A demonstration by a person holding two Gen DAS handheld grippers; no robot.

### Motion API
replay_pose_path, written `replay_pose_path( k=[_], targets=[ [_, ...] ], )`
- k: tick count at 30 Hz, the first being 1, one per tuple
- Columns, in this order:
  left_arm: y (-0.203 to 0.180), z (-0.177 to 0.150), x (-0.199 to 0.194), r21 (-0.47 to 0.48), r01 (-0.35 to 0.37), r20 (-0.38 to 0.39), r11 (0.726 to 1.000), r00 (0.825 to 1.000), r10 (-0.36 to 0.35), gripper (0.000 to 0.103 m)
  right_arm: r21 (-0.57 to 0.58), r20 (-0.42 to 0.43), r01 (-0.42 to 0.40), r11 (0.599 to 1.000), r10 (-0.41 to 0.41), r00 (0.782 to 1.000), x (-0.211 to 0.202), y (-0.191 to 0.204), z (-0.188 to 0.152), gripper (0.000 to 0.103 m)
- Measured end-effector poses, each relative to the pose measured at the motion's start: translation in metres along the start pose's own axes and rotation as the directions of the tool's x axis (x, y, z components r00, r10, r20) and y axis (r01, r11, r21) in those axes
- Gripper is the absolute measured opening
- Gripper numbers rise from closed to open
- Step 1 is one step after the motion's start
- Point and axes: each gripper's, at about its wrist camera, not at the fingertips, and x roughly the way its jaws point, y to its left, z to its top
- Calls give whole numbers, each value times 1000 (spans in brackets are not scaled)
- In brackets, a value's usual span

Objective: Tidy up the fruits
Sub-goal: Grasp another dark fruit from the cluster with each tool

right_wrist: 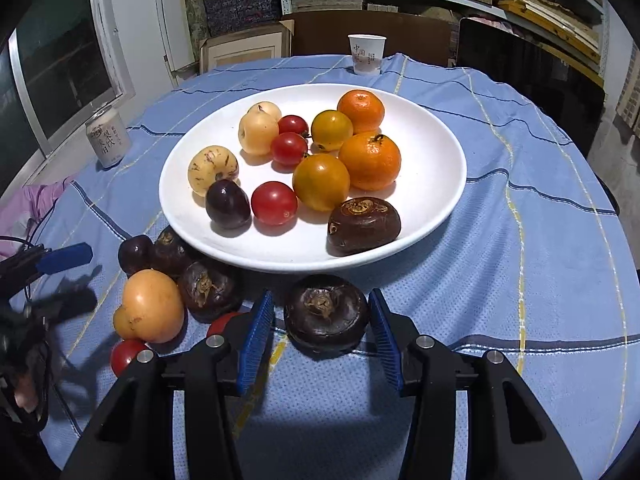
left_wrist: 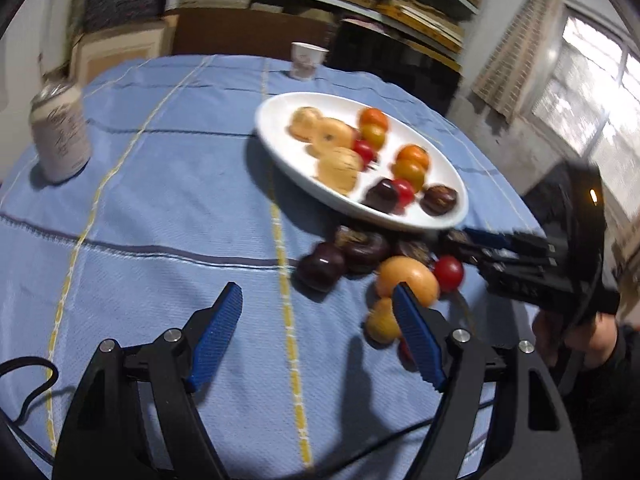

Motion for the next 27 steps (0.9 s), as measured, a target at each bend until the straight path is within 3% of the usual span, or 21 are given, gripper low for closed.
replay_pose_path(
  k=[1,4,6,9,13,15,17,18,20,23,27],
  targets=[
    [7,2,2,-35,-11,-5,999,1000,11,75,15,-5,-11,1000,11,1000,1,-3,0,44],
    [16,7,10,-75,-49,-21,996,999,47,75,60,-6,-17,998,17,1000,-1,-13,-4,44],
    [7,10,14,-25,-60,-17,998,998,60,75,71,0,-13,997,13,1000,-4,-14,-6,44],
    [-6,13,24,48,-78,-35,996,996,80,75,88,16,-71,994,69,997,-7,-18,-9,44],
    [-10,15,40,87,-122,-83,989,988,129,75,112,29,-99,989,97,995,-9,-24,-10,44],
    [-11,15,41,103,-145,-80,984,985,154,71,109,32,-99,989,96,995,-11,-23,-11,44],
    [-11,16,39,102,-116,-67,988,990,123,51,99,33,-98,990,95,995,-14,-21,-13,44],
    [-13,15,38,114,-111,-59,987,991,119,49,100,36,-98,990,95,995,-15,-21,-14,44],
    [-19,14,36,146,-95,-48,985,994,103,32,101,38,-101,990,98,994,-17,-20,-16,44],
    [-26,12,34,182,-71,-37,981,996,79,32,103,33,-102,989,99,995,-15,-21,-15,44],
    [-20,14,38,145,-39,-66,989,997,49,32,91,18,-94,991,93,996,-14,-21,-16,44]
  ],
)
